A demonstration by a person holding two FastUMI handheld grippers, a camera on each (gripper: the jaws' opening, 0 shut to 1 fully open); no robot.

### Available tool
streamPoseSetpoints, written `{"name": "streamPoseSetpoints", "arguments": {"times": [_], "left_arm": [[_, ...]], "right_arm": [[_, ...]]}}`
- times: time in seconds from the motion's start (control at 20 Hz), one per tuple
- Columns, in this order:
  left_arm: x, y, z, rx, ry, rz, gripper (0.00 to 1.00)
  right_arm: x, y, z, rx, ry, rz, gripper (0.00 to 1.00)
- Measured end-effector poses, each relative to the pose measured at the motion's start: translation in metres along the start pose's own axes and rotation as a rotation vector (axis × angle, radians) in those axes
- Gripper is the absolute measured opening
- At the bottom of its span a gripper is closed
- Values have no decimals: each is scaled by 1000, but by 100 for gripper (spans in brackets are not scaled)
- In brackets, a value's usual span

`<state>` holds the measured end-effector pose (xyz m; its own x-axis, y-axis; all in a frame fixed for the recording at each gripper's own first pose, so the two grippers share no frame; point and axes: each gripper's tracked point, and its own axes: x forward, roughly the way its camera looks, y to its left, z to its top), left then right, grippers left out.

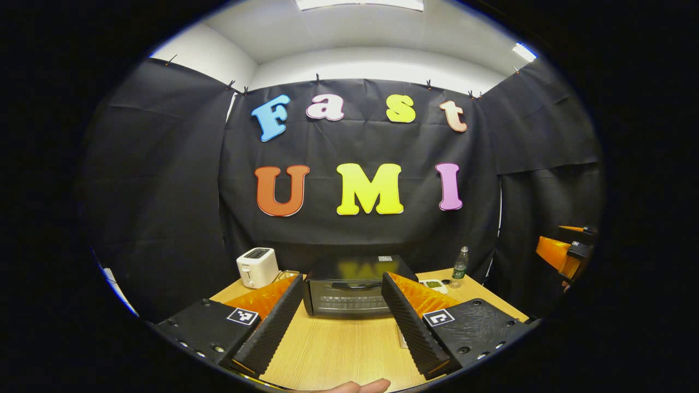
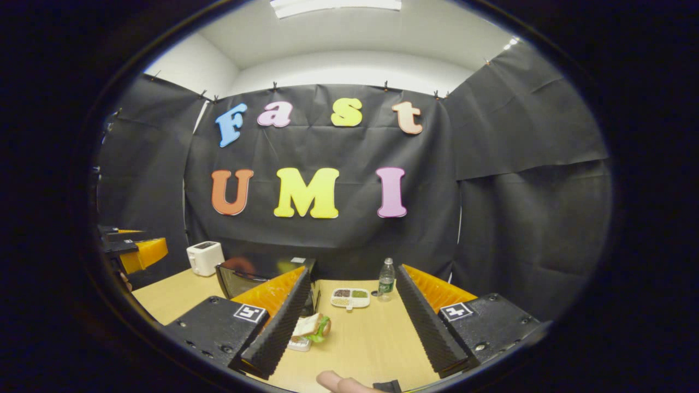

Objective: Open the electric oven with the left hand, put the food in, and close the electric oven.

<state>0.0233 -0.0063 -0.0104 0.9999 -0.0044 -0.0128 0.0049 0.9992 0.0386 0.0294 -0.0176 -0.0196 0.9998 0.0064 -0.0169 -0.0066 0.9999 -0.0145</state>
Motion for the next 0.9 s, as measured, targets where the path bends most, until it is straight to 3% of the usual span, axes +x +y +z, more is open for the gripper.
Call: {"name": "streamPoseSetpoints", "arguments": {"times": [0.15,0.2,0.6,0.9], "left_arm": [[32,-1,-1,15,4,10,82],[48,0,-4,17,15,12,94],[170,-10,-51,-3,112,-55,94],[225,-29,-98,13,196,-77,94]], "right_arm": [[13,-10,7,-5,-21,-6,97],[17,-14,8,-4,-26,-10,97],[37,-38,35,-46,-122,-50,96],[48,-42,18,-28,-100,-16,96]]}}
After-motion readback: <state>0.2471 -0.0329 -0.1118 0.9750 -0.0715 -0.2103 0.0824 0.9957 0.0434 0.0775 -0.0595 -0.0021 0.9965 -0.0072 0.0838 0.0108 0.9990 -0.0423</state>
